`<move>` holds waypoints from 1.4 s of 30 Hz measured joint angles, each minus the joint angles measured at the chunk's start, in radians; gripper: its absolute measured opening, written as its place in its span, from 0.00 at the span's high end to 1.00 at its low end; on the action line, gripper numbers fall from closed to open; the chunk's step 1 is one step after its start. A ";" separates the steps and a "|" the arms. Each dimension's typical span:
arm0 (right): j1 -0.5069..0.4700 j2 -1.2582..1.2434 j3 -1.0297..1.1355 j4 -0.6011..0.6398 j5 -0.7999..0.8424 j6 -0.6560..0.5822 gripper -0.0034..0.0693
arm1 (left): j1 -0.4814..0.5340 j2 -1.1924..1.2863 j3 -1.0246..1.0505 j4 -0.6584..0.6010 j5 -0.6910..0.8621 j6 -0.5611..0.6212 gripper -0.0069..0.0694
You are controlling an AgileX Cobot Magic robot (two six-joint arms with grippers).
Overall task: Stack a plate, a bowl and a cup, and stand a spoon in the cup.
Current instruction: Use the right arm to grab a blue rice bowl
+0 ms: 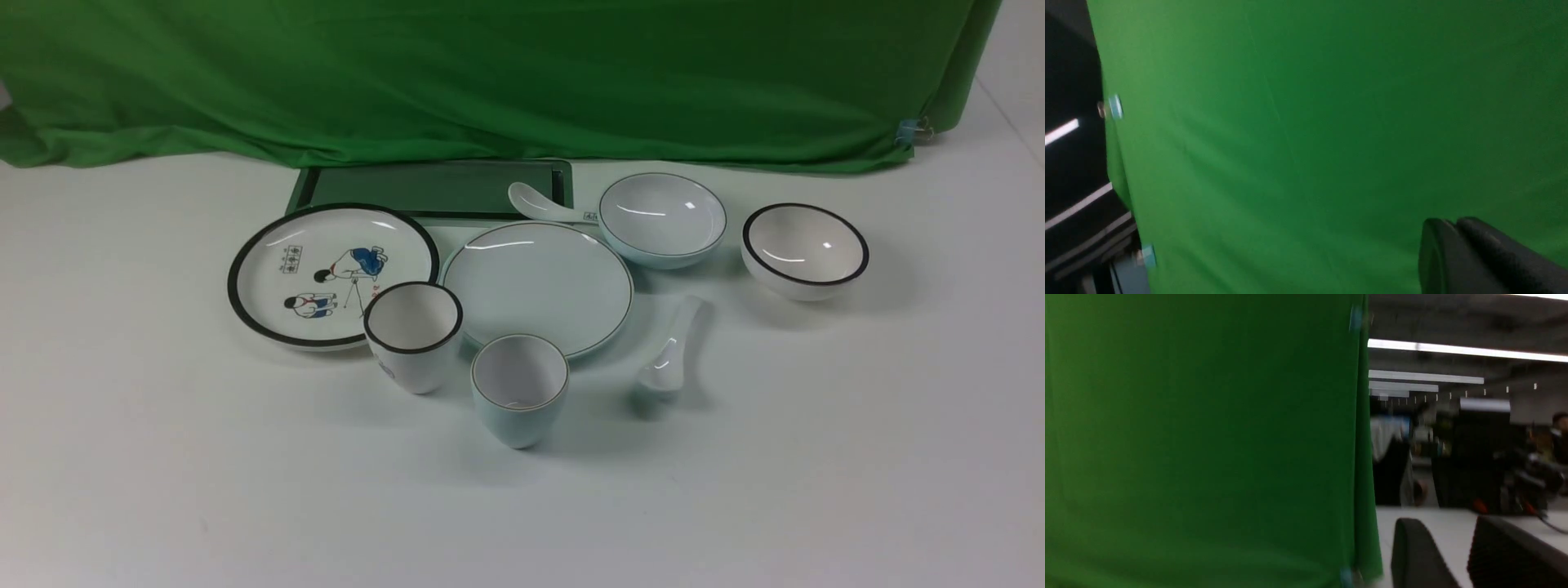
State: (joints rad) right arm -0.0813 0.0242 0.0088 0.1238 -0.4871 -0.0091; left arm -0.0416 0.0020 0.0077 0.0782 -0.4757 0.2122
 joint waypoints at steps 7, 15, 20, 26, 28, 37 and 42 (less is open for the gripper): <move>0.000 0.020 -0.002 0.000 -0.165 0.331 0.64 | 0.000 0.003 -0.013 0.007 -0.283 -0.265 0.95; 0.000 0.203 -0.250 -0.028 0.078 0.190 0.92 | 0.000 0.238 -0.439 0.018 0.113 -0.422 0.95; 0.000 0.437 -0.353 -0.032 0.181 -0.114 0.93 | 0.000 0.530 -0.662 0.009 0.329 -0.451 0.95; 0.029 0.722 -0.428 -0.033 0.510 -0.120 0.93 | -0.006 0.856 -0.785 -0.123 0.642 -0.510 0.95; 0.052 0.795 -0.476 -0.033 0.662 -0.125 0.93 | -0.020 0.922 -0.825 -0.168 0.778 -0.412 0.95; 0.233 1.283 -0.908 0.139 1.191 -0.376 0.90 | -0.092 1.201 -0.931 -0.641 1.122 0.086 0.95; 0.300 1.579 -1.313 0.159 1.309 -0.416 0.62 | -0.176 1.304 -0.948 -0.725 1.157 0.149 0.94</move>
State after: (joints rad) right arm 0.2188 1.6028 -1.3045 0.2832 0.8217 -0.4246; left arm -0.2178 1.3061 -0.9400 -0.6468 0.6810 0.3612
